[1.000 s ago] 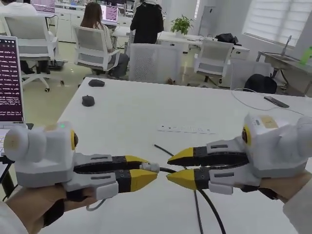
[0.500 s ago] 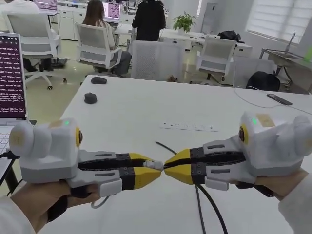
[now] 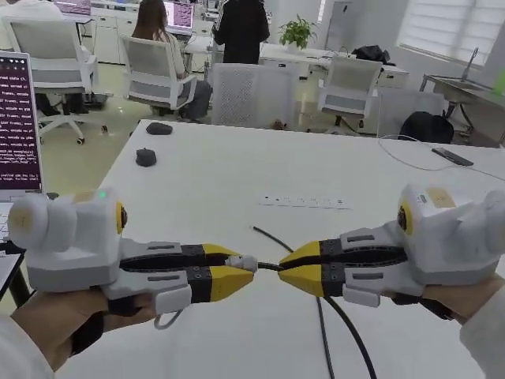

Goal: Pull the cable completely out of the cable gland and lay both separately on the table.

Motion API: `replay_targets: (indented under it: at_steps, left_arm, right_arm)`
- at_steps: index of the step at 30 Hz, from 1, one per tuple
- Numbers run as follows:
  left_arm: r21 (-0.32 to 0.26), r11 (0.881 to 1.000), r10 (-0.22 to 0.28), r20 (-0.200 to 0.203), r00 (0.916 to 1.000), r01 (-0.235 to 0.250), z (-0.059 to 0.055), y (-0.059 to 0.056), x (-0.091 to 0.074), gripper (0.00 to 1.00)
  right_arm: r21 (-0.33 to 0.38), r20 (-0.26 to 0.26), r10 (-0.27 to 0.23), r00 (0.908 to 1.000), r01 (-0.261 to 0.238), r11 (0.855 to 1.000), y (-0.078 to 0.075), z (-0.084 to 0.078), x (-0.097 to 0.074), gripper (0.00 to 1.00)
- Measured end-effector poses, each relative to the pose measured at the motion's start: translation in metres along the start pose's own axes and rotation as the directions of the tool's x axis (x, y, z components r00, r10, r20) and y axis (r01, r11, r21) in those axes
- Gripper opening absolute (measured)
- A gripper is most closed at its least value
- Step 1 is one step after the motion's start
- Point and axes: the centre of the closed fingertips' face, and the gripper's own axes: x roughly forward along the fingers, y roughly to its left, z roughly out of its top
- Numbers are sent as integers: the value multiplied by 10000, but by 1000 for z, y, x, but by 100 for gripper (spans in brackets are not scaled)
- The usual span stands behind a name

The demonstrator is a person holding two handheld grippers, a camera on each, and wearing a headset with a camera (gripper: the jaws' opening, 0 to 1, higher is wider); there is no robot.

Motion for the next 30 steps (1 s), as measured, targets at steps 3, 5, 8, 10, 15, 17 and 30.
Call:
replay_targets:
  at_steps: [3,5,8,10,15,17,30]
  left_arm:
    - [-24,10000,65,72,10000,-65,2,1,-2,16]
    - [-38,9999,94,92,9999,-94,2,1,-2,16]
    - [-96,9998,173,178,9997,-171,3,2,-5,16]
    - [-108,9997,210,181,9996,-208,3,3,-5,16]
    - [-114,9997,230,164,9996,-228,3,3,-5,16]
    - [-127,9996,250,183,9995,-248,3,4,-6,16]
    - [-392,9985,397,265,9989,-386,2,7,-7,16]
  right_arm:
    - [28,-273,-117,9996,118,9999,-3,-11,-6,3]
    - [120,-253,-200,9995,203,9997,-5,-14,-9,3]
    - [271,-402,-328,9987,339,9991,-7,-21,-15,3]
    - [351,-501,-364,9981,381,9987,-8,-26,-17,3]
    - [548,-765,-535,9956,577,9968,-11,-39,-24,3]
    - [649,-886,-647,9940,706,9954,-13,-44,-27,3]
    - [1082,-1605,-985,9821,1166,9873,-22,-79,-41,3]
